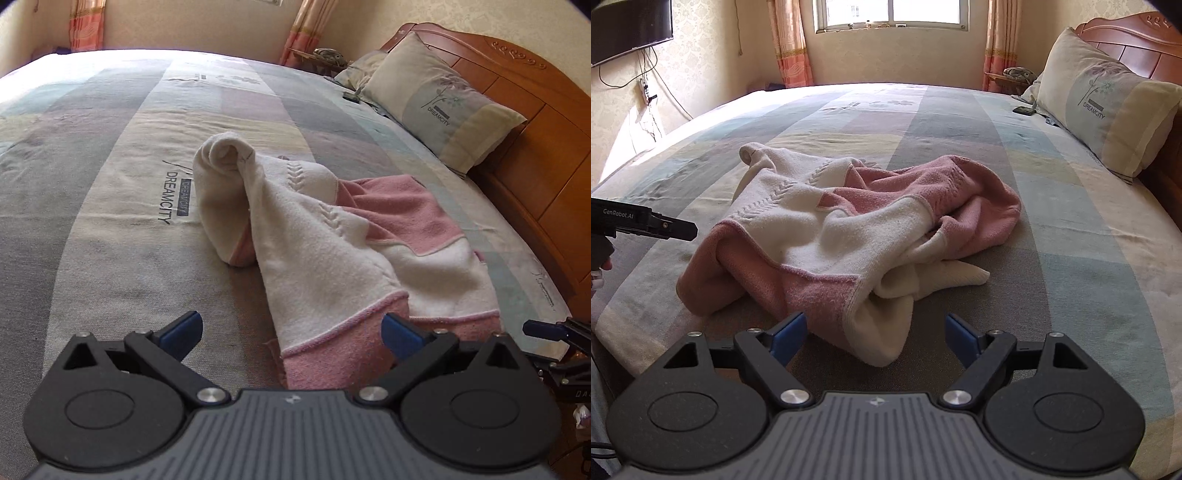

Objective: Fold clothes

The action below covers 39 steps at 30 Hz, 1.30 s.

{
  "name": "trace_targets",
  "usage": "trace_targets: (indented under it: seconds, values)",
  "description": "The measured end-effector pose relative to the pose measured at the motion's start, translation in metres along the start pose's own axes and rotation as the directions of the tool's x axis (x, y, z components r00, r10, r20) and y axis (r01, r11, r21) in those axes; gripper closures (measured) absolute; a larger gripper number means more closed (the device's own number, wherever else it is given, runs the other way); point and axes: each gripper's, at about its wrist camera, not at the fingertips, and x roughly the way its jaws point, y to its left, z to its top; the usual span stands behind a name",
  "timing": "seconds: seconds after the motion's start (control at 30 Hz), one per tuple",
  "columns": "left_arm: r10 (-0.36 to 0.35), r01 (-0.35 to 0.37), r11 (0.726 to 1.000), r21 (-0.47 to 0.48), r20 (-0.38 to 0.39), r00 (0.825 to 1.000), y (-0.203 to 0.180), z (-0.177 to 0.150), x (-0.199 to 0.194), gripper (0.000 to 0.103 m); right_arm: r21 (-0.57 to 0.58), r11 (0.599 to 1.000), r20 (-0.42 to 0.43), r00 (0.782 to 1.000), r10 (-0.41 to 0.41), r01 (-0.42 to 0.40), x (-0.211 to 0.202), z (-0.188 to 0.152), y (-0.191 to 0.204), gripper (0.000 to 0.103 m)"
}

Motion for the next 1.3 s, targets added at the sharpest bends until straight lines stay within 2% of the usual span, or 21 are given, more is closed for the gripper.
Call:
trace_targets:
  seconds: [0.2,0.4,0.57,0.7,0.83,0.97,1.07,1.17,1.23,1.3]
  values:
    - [-0.001,-0.001,0.994,0.106,0.023,1.0,-0.042,-0.019,-0.006,0.001,0.037,0.999,0.011,1.0,0.0,-0.001,-0.008,-0.014,-0.006,0.019]
    - [0.028,-0.035,0.984,0.174,0.042,0.999,-0.069,-0.029,-0.003,0.001,0.128,0.991,0.036,0.998,-0.044,0.039,0.003,0.003,-0.033,0.019]
    - [-0.008,0.001,0.981,0.194,0.031,0.999,-0.082,-0.026,0.004,0.001,0.268,0.962,0.028,0.998,-0.053,0.044,0.045,0.028,-0.061,0.019]
    - [0.007,-0.011,0.975,0.223,0.021,1.0,-0.089,-0.029,0.011,0.001,0.362,0.931,0.0,0.999,-0.042,0.039,0.079,0.037,-0.072,0.019]
    - [0.063,-0.061,0.973,0.221,-0.004,0.998,-0.084,-0.03,0.021,0.001,0.329,0.939,-0.045,0.995,-0.084,0.094,0.095,0.038,-0.066,0.019]
    - [0.089,-0.084,0.974,0.209,-0.017,0.996,-0.076,-0.031,0.025,0.001,0.336,0.907,-0.092,0.967,-0.237,0.254,0.09,0.03,-0.09,0.019]
    - [0.076,-0.07,0.978,0.197,-0.028,0.997,-0.075,-0.032,0.028,0.001,0.417,0.881,-0.094,0.975,-0.201,0.222,0.084,0.024,-0.109,0.019]
    - [0.071,-0.063,0.977,0.205,-0.035,0.997,-0.078,-0.033,0.031,0.001,0.418,0.893,-0.092,0.986,-0.138,0.164,0.09,0.026,-0.104,0.019]
    - [0.079,-0.07,0.974,0.217,-0.033,0.996,-0.08,-0.033,0.03,0.001,0.398,0.902,-0.118,0.985,-0.128,0.166,0.1,0.027,-0.098,0.019]
    - [0.09,-0.083,0.971,0.225,-0.024,0.996,-0.079,-0.032,0.027,0.001,0.381,0.893,-0.156,0.969,-0.194,0.24,0.106,0.027,-0.103,0.019]
